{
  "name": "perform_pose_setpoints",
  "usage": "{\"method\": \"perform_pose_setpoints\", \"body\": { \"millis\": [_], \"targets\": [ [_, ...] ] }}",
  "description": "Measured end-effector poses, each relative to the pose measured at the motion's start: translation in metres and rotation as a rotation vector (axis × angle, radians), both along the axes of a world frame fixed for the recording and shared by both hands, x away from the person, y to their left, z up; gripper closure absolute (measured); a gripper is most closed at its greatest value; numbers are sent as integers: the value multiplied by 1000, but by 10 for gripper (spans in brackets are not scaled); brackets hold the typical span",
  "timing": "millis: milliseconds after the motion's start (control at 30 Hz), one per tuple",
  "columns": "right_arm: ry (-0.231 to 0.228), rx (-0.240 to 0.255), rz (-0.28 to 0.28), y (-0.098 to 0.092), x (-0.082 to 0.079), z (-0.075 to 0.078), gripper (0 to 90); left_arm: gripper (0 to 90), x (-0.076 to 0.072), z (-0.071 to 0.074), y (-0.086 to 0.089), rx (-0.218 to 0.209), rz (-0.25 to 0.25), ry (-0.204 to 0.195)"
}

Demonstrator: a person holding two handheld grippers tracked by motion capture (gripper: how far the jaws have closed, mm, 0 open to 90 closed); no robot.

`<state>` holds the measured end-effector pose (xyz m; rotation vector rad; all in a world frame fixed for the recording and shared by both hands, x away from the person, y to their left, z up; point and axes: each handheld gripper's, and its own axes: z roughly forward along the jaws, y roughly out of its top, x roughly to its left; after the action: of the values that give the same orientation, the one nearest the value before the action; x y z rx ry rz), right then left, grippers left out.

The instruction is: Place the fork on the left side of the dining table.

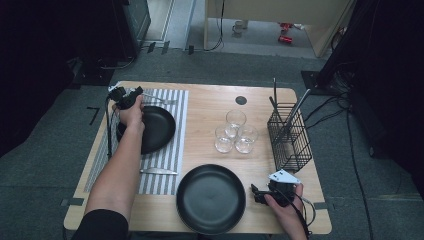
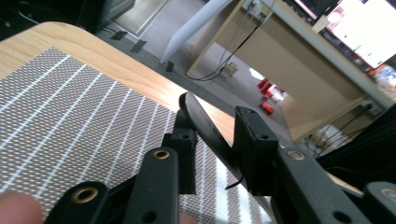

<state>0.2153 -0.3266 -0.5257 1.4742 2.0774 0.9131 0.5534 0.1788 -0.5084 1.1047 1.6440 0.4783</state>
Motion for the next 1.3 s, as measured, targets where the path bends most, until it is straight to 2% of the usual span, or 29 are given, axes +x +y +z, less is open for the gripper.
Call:
{"method": "perform_pose_setpoints", "body": {
  "millis": [167,200,333,367,567,700,833,1033,1067,1100,1133,1167,1200,1233,1267,1300],
  "targets": [
    [0,0,0,0,0,0,63,647,1,-2,-1,21,9,15],
    [0,0,0,0,0,0,63,647,1,-2,-2,37,12,20],
    [0,0,0,0,0,0,63,590,1,-1,-2,62,22,50],
    [0,0,0,0,0,0,64,584,1,-1,-2,87,30,74],
    [0,0,0,0,0,0,64,547,0,0,-1,91,39,93],
    [0,0,0,0,0,0,64,543,-1,2,-2,101,34,89],
    [0,0,-1,0,0,0,64,528,-3,5,-5,132,-2,57],
    [0,0,0,0,0,0,64,404,-8,12,-6,149,-43,38],
    [0,0,0,0,0,0,64,387,-11,16,-7,168,-71,33],
    [0,0,0,0,0,0,64,371,-11,16,-7,168,-71,33],
    [0,0,-1,0,0,0,63,342,-14,20,-9,167,-111,32],
    [0,0,-1,0,0,0,63,300,-14,20,-9,167,-111,32],
    [1,0,-1,0,0,0,62,262,-17,24,-10,174,-144,33],
    [1,0,-1,0,0,0,62,231,-17,24,-10,174,-144,33],
    [0,0,-1,0,0,0,62,231,-20,28,-12,182,-163,31],
    [1,0,-2,0,0,0,62,185,-22,31,-13,189,-181,27]
  ]
}}
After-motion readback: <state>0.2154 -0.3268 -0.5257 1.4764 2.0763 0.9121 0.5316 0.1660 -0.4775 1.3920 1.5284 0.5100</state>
